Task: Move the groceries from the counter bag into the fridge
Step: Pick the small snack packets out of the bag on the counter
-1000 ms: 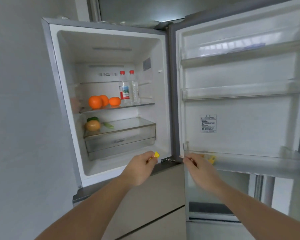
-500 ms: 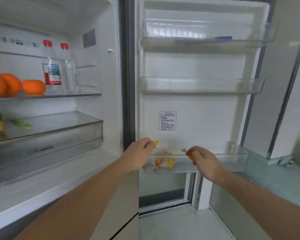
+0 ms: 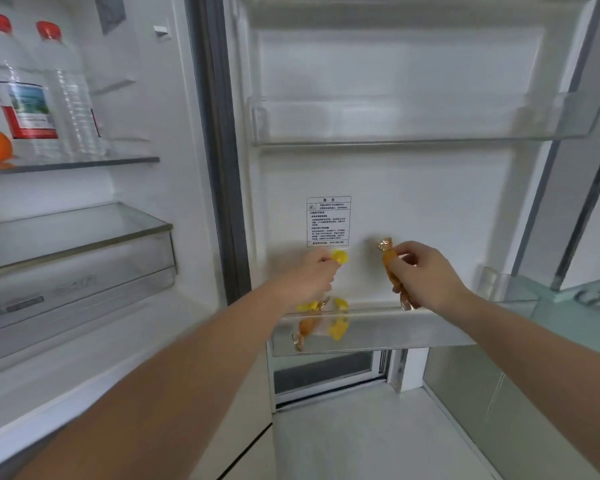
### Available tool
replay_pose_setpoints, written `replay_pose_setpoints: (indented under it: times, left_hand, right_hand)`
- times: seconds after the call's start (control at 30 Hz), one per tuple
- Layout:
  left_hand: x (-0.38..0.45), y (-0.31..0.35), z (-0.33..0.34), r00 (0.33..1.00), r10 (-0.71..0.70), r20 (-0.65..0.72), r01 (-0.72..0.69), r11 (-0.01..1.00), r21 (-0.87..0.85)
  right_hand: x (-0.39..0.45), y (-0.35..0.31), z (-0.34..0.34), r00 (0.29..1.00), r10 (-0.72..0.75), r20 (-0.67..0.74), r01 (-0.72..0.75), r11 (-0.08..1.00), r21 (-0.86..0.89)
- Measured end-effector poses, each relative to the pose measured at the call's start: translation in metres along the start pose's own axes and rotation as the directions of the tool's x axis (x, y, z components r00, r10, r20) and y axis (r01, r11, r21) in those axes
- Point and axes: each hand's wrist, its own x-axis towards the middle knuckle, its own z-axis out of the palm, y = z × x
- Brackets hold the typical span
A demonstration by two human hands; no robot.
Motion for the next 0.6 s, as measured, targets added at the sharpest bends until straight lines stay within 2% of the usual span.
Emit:
replay_pose_setpoints:
  times: [0.07, 0.13, 0.17, 0.27, 0.43, 0.6]
  left_hand:
    - [0.012, -0.002, 0.011, 0.999, 0.02, -0.034, -0.014, 0.986, 0.165]
    - [0.023, -0.006, 0.021, 0.993, 0.072, -0.096, -0.027, 0.914, 0.404]
    - [0.028, -0.008, 0.026, 0.991, 0.082, -0.102, -0.028, 0.894, 0.446]
    - [0.037, -0.009, 0.041, 0.994, 0.082, -0.072, -0.045, 0.908, 0.416]
    - [0.05, -0.02, 0.052, 0.99, 0.128, -0.062, -0.079, 0.856, 0.511]
    - [0.054, -0.029, 0.052, 0.989, 0.132, -0.068, -0.072, 0.825, 0.56]
  right_hand:
    - [0.013, 0.012, 0.001, 0.998, 0.033, 0.045, -0.035, 0.999, 0.042]
    - [0.022, 0.019, 0.001, 0.995, 0.044, 0.088, -0.05, 0.997, 0.061]
    - [0.026, 0.022, 0.0, 0.994, 0.041, 0.102, -0.046, 0.998, 0.051]
    - [0.037, 0.028, 0.001, 0.991, -0.009, 0.133, 0.019, 0.997, -0.078]
    - [0.039, 0.033, 0.008, 0.966, -0.007, 0.258, 0.1, 0.933, -0.347]
    - [0.041, 0.036, 0.01, 0.953, 0.099, 0.285, 0.03, 0.909, -0.417]
